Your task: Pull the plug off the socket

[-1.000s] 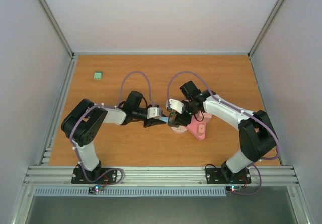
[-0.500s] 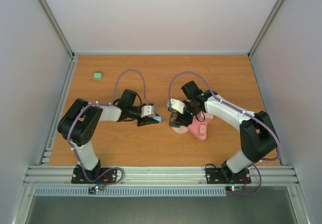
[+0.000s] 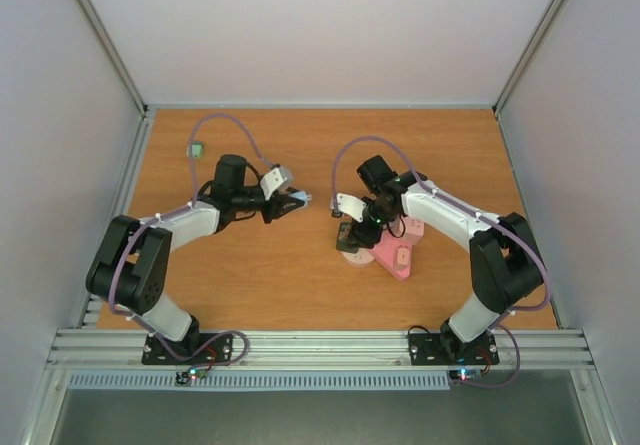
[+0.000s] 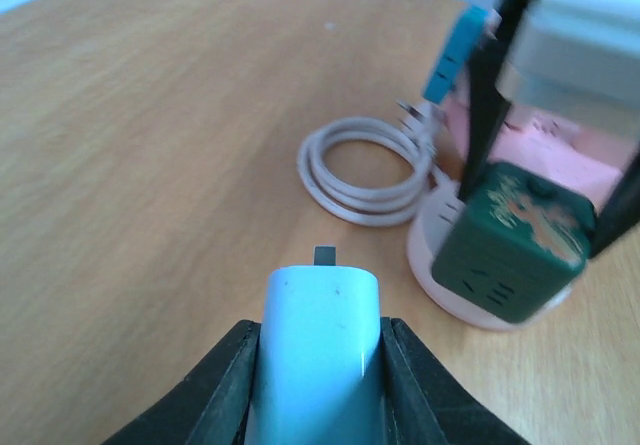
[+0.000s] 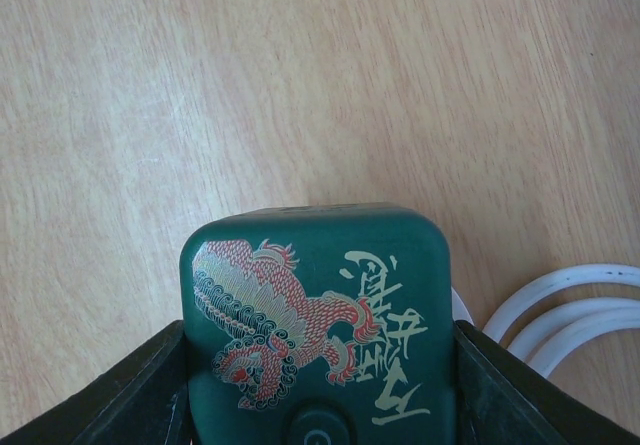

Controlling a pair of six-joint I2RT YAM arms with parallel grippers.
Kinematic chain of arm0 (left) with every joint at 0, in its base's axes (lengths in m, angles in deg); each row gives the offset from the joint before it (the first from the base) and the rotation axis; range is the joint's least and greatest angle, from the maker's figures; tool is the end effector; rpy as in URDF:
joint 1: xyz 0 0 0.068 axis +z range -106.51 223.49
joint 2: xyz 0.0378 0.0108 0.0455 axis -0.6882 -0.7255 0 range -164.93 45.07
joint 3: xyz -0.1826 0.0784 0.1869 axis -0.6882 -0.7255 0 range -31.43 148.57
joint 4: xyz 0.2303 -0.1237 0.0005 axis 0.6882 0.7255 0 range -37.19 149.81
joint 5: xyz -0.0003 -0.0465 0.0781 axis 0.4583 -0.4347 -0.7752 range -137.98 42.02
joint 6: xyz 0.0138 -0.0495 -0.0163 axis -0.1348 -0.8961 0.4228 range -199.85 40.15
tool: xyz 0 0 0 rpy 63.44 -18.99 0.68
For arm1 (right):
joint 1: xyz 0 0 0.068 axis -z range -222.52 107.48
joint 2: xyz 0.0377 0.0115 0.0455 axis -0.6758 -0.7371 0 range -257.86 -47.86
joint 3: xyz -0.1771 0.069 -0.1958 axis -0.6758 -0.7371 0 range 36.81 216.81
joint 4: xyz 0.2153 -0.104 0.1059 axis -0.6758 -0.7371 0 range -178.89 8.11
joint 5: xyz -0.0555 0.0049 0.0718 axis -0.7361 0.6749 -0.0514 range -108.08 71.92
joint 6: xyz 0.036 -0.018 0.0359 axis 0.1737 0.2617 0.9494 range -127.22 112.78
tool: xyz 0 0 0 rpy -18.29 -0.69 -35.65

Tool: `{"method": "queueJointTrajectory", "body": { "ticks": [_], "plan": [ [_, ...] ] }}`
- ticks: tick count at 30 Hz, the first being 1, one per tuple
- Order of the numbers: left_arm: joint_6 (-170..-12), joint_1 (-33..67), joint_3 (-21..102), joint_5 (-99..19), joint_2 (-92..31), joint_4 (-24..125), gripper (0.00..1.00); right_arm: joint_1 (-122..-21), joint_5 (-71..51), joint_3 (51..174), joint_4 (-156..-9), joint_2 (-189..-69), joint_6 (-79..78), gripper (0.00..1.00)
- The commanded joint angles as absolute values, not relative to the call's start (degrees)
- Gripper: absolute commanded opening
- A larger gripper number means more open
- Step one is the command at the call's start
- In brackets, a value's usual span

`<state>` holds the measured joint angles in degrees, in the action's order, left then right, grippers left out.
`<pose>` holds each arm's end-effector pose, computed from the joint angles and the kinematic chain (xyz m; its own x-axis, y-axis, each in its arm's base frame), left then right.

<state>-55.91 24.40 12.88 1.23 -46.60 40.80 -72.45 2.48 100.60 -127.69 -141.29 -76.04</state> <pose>0.2908 -0.1293 0.1815 -0.1761 0.3414 -0.9233 0.9505 0.3029 -0.0693 0.2584 0.1633 0.2042 0.2039 -0.8900 -0.4078 -0.9786 -0.1730 -0.1117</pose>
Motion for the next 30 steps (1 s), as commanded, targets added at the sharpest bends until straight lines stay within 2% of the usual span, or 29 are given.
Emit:
{"method": "queueJointTrajectory", "body": {
  "ticks": [1,13,22,30],
  "plan": [
    [-67.3,27.6,18.0,-1.5,-44.3,43.6,0.16,-70.9,-4.4,98.8,-138.2,-146.6,-73.1,0.22],
    [-78.0,40.6,26.9,-5.9,-46.4,57.6,0.09,-70.9,-3.6,103.2,-138.1,-149.3,-71.9,0.22],
    [-88.8,50.6,28.5,-5.9,-51.2,53.4,0.11,-71.0,-2.0,106.6,-137.9,-151.7,-69.7,0.23],
    [-91.4,51.7,35.1,-13.8,-60.1,51.0,0.14,-71.6,-0.2,110.0,-137.6,-154.1,-67.6,0.23]
  ]
}}
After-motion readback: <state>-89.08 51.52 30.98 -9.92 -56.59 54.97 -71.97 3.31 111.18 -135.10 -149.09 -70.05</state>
